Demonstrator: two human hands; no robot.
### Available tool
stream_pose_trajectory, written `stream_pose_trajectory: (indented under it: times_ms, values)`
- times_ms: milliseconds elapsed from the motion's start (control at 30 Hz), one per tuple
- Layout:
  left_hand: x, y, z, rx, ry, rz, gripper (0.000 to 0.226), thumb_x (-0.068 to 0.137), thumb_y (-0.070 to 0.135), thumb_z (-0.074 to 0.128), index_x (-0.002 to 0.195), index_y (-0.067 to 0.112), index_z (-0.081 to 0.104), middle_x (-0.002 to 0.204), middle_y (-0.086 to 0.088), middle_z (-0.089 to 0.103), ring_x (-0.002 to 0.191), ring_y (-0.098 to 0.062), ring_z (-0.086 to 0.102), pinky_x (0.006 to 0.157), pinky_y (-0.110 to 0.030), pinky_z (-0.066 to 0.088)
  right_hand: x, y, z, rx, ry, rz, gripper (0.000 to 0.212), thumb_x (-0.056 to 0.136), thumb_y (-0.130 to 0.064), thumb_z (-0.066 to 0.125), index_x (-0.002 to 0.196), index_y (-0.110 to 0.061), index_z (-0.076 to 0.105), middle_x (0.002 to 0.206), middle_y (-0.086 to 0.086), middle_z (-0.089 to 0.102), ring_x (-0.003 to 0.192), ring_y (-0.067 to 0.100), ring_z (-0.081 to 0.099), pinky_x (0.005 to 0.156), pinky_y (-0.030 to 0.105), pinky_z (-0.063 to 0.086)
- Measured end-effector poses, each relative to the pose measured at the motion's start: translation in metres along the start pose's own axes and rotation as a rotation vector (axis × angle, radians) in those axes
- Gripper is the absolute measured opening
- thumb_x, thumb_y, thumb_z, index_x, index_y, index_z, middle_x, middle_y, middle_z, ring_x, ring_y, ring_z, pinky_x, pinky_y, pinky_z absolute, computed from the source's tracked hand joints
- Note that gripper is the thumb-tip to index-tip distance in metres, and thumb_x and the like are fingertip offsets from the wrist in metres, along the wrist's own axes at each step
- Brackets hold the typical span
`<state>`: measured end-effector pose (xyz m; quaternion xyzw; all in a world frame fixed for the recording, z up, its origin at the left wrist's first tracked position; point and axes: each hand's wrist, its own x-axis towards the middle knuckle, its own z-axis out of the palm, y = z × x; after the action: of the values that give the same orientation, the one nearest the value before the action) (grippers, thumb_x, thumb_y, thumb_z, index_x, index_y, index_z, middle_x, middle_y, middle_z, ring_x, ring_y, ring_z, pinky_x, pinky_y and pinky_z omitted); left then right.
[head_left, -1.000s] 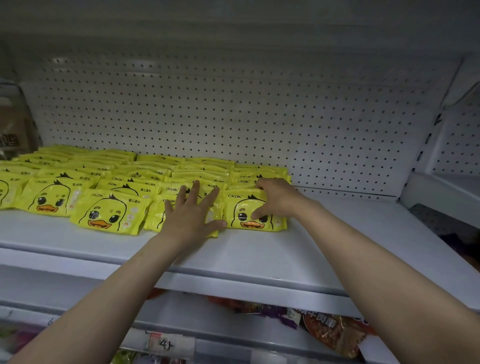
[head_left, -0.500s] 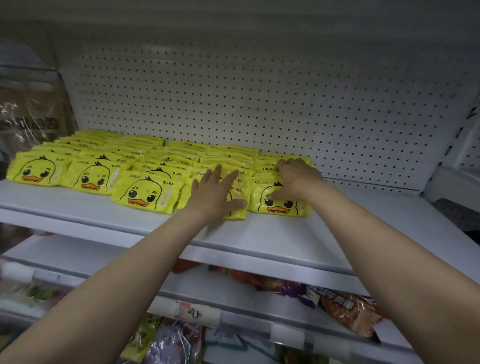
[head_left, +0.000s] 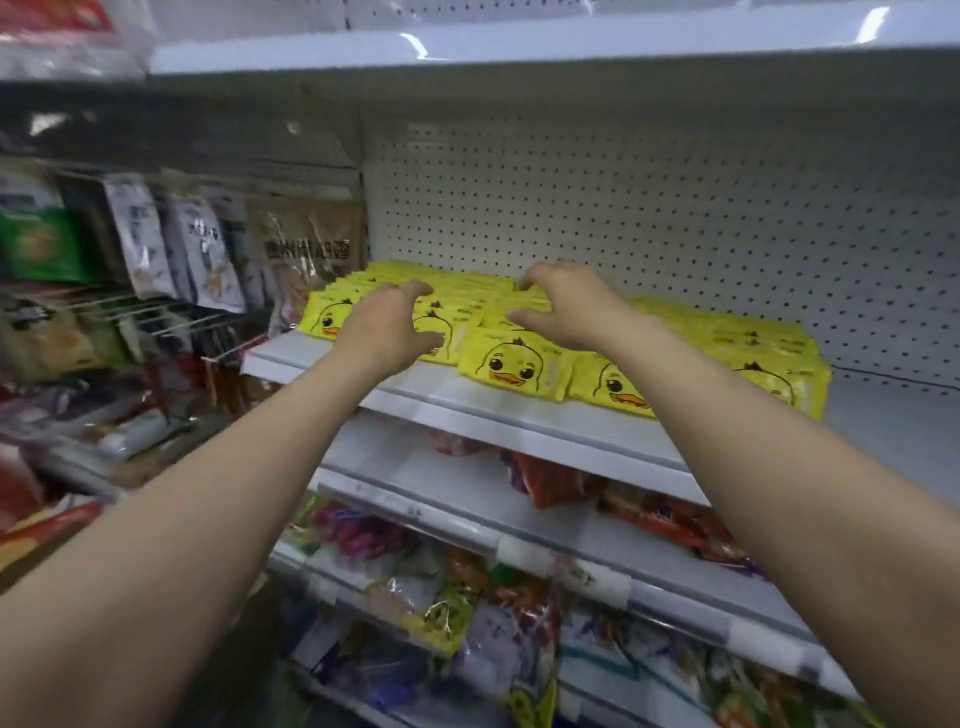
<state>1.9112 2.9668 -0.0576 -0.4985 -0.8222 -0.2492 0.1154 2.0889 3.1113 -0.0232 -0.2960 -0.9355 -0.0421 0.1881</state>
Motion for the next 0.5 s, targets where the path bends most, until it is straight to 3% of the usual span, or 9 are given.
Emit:
stream_pose_trajectory:
  times_ms: [267, 500]
  values:
    - [-0.093, -0.144, -0.080, 0.044, 0.106, -0.063, 0.059, 0.087, 0.040, 0.066, 0.139, 0.018, 0.048, 0.130, -0.011, 0.057, 0.117, -0.029, 0.053, 0.092, -0.037, 0.043, 0.013, -0.179, 0.031, 0.189, 0.019, -0.200, 0.053, 0.088, -0.059, 0.057, 0.131, -0.028, 0.053, 0.136, 0.000, 0.055, 0.128, 0.025, 0.047, 0.100, 0.041, 0.044]
    - [-0.147, -0.234, -0.116, 0.125, 0.197, -0.147, 0.050, 0.090, 0.039, 0.063, 0.134, 0.020, 0.052, 0.122, -0.011, 0.058, 0.113, -0.029, 0.053, 0.089, -0.037, 0.043, 0.031, -0.297, 0.068, 0.296, 0.007, -0.338, 0.049, 0.087, -0.054, 0.061, 0.126, -0.026, 0.055, 0.127, 0.003, 0.058, 0.122, 0.026, 0.050, 0.096, 0.040, 0.045]
